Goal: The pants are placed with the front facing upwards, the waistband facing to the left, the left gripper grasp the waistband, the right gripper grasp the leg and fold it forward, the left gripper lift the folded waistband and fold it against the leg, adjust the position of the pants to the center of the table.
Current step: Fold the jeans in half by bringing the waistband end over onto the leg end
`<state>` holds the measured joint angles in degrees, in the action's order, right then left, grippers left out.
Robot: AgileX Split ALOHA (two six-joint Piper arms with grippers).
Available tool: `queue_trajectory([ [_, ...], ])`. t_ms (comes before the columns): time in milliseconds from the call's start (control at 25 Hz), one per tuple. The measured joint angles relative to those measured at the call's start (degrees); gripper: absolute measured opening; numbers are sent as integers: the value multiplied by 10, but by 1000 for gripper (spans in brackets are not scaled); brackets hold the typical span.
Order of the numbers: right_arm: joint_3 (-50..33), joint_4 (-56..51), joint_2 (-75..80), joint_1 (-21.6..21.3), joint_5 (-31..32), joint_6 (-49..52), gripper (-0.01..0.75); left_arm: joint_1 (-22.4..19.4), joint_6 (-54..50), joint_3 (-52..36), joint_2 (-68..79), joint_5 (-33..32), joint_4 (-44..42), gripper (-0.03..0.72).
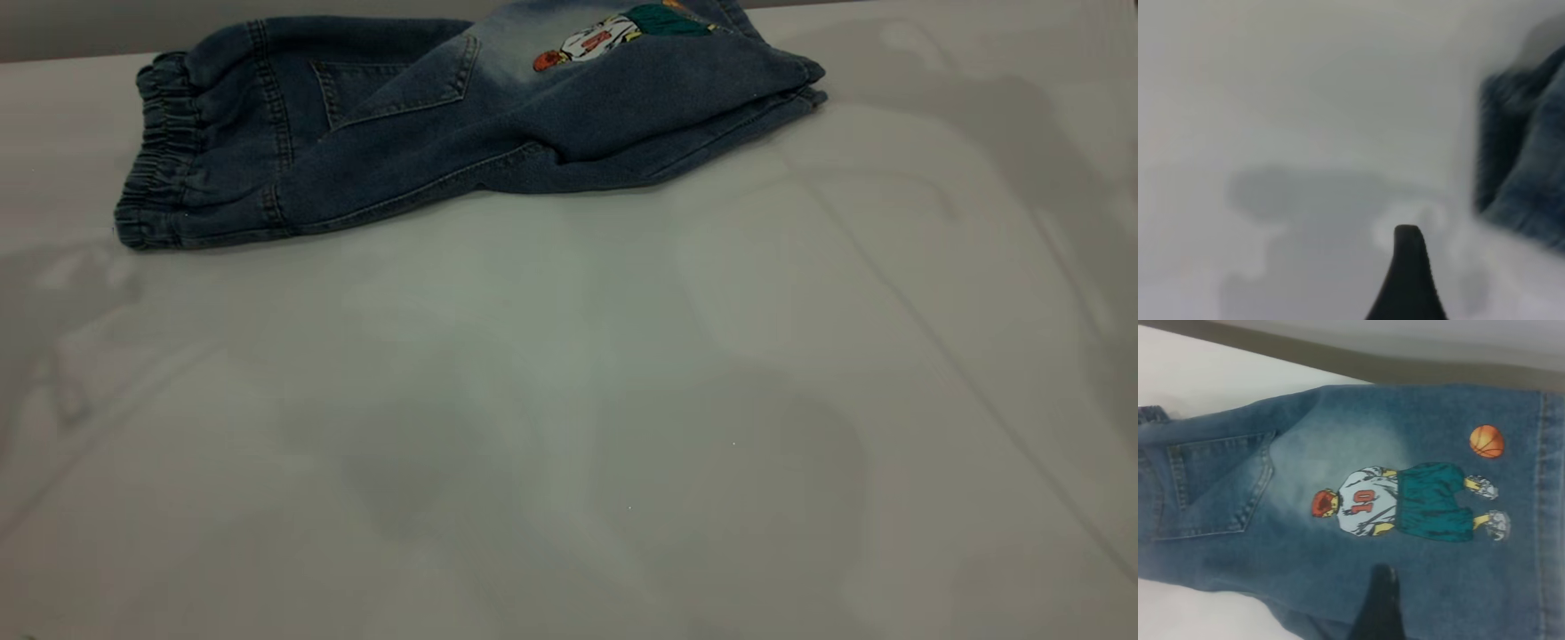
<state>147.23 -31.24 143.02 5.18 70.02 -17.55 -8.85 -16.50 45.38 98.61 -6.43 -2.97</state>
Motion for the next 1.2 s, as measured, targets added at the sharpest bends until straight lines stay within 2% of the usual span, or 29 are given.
queue_trajectory([
  [200, 0, -2, 2, 0, 0, 0, 572, 0, -1, -24, 53, 81, 0, 507],
  [360, 0, -2, 6, 0, -1, 0, 572, -1, -11, -7, 70, 93, 1, 507],
  [720, 0, -9, 21, 0, -1, 0, 558, -1, 15, 85, 70, -30, 1, 445],
  [1200, 0, -19, 28, 0, 0, 0, 552, -8, 66, 202, 87, -196, 38, 274],
])
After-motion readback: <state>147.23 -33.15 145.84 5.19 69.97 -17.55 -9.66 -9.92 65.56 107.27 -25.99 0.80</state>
